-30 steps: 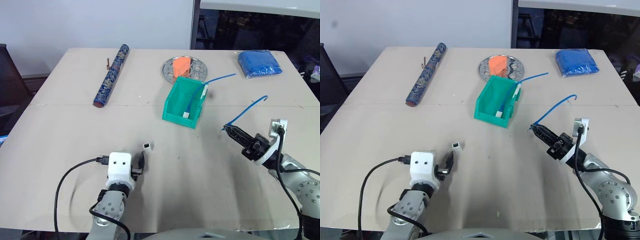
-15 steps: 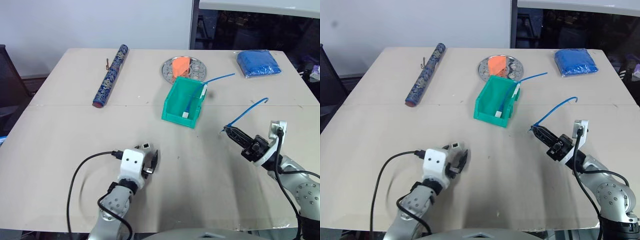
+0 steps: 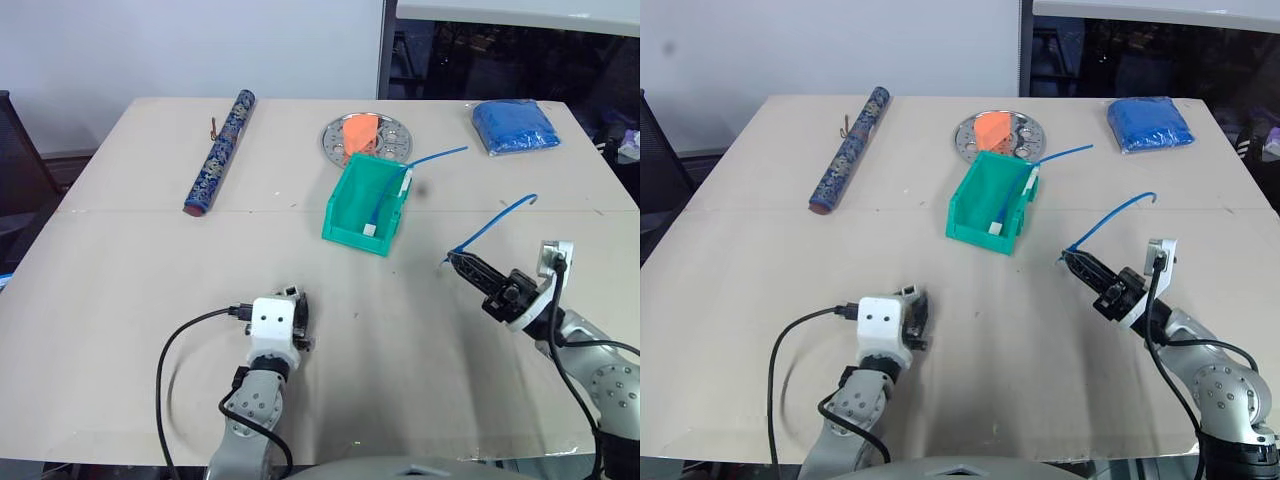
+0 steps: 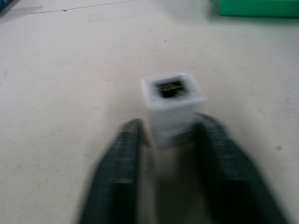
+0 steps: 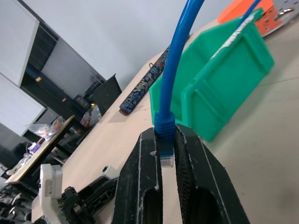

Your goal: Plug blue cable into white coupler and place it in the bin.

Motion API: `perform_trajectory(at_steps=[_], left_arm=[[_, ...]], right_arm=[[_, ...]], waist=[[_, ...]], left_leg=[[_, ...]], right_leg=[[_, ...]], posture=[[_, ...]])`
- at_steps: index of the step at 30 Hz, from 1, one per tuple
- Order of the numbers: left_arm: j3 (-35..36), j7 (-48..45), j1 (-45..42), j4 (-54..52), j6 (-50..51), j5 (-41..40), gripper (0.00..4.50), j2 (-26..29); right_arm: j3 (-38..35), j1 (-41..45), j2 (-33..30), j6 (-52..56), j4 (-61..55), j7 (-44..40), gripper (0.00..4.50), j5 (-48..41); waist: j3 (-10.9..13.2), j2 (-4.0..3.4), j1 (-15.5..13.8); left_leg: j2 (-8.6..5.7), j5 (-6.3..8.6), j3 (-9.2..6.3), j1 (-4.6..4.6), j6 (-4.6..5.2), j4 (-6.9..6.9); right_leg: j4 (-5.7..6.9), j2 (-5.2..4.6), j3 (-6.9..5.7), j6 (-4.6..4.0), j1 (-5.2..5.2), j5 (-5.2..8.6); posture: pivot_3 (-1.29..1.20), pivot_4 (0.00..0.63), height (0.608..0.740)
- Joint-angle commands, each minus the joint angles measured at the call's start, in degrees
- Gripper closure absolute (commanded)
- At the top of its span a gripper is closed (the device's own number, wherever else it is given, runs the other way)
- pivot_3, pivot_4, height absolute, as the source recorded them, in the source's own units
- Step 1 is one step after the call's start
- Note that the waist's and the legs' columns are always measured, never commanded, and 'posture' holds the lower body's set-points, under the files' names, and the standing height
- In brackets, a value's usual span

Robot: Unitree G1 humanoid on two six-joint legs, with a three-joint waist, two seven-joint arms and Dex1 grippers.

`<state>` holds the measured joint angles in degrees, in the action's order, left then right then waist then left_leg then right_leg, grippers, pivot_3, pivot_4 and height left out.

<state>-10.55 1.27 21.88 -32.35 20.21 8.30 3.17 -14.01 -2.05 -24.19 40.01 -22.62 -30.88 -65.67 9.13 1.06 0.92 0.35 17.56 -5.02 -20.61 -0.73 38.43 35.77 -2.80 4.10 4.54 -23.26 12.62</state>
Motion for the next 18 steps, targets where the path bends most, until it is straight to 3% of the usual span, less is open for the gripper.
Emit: perform_trajectory(at_steps=[1,6,8,11,14,18], left_arm=[[1.1,0.4,-0.8,1.2,-1.3,0.8,4.02,0.5],[2.9,-1.3,-4.6,4.4,-2.9,0.3,4.02,2.6],[2.9,-7.4,-8.7,7.7,-5.8,-2.3,4.02,6.4],[1.3,-29.3,-19.4,14.3,-10.9,-12.8,4.02,15.3],[-2.9,-54.0,-30.9,24.1,-15.3,-20.3,4.02,23.5],[-9.6,-78.2,-46.0,45.1,-25.9,-20.5,4.02,25.4]], right_arm=[[0.0,0.7,0.3,-0.7,-1.2,-0.8,4.50,0.0],[0.3,1.0,1.3,-1.6,-1.2,-0.8,4.50,0.9],[0.4,2.0,1.8,-2.0,-1.2,-0.7,4.50,1.1],[2.2,5.3,-1.2,-1.5,-1.8,-5.4,4.50,3.1],[8.2,9.5,-5.8,-5.3,-0.9,-15.2,4.50,11.2],[17.9,14.8,-6.9,-20.3,7.4,-28.7,4.50,26.3]], waist=[[0.0,0.00,-0.1],[0.0,-0.01,-0.1],[0.0,-0.03,-0.1],[0.0,-0.08,-0.3],[0.0,-0.06,-0.1],[0.0,-0.07,0.2]], left_leg=[[0.00,0.00,0.00,0.00,0.00,0.00],[-0.01,0.00,-0.01,0.00,0.00,0.00],[-0.01,0.00,-0.02,0.02,0.00,0.00],[-0.01,-0.02,-0.03,0.03,-0.01,0.02],[-0.02,-0.13,-0.04,0.01,-0.18,0.08],[-0.02,-0.13,-0.02,0.04,-0.18,0.01]], right_leg=[[0.00,0.00,0.00,0.01,0.00,-0.01],[0.00,0.00,0.00,0.03,0.00,-0.02],[0.03,0.00,0.00,0.02,0.00,-0.01],[0.09,0.01,-0.02,-0.08,0.01,0.03],[0.08,0.02,-0.06,-0.18,0.01,0.05],[-0.01,0.03,-0.06,0.01,0.00,-0.06]], posture=[[0.00,0.150,0.740],[0.00,0.150,0.740],[0.00,0.150,0.740],[0.00,0.150,0.740],[0.00,0.150,0.740],[0.00,0.150,0.740]])
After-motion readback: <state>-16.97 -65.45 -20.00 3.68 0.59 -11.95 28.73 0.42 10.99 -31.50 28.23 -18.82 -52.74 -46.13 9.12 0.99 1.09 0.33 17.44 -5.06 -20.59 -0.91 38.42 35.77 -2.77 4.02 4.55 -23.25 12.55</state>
